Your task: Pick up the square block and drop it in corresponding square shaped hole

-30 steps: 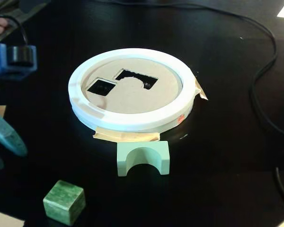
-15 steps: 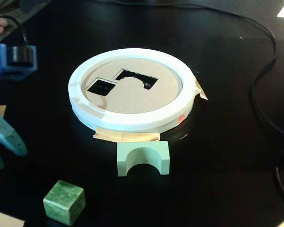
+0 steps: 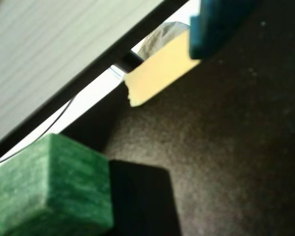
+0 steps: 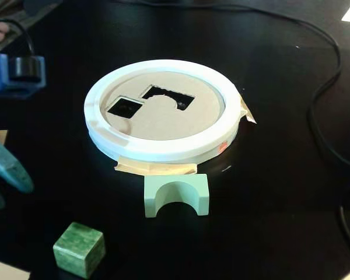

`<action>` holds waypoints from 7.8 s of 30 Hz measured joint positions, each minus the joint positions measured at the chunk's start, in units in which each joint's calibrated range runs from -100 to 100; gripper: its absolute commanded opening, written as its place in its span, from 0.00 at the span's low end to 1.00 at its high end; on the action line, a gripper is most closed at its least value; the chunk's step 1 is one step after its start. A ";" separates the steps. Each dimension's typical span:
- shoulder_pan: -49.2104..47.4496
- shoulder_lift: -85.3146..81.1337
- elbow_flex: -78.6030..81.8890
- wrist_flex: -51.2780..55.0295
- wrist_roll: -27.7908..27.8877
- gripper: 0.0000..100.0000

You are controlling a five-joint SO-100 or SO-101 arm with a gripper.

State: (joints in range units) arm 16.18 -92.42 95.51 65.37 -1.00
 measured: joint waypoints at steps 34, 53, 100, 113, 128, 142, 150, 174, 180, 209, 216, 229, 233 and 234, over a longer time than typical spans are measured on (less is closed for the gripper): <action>0.00 -0.27 -0.49 -0.19 0.00 0.87; 0.00 27.64 -37.38 -0.19 0.05 0.87; -3.50 109.59 -83.26 13.68 3.52 0.82; -4.00 109.59 -83.26 13.58 3.52 0.36; -4.00 109.23 -83.26 14.16 3.52 0.36; -5.00 86.94 -83.55 30.36 0.39 0.36; -23.28 76.68 -85.31 33.95 -6.84 0.37; -57.64 93.98 -85.60 14.26 -19.98 0.38; -62.94 97.19 -85.60 11.06 -22.56 0.38; -66.23 102.81 -85.70 2.62 -23.15 0.54; -66.13 105.84 -85.60 2.23 -23.15 0.93; -66.13 106.55 -85.70 5.43 -23.15 0.93; -65.73 104.59 -85.70 10.96 -23.15 0.93; -65.93 103.70 -85.70 11.54 -23.15 0.93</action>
State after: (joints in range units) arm -49.75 11.28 9.81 76.92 -24.15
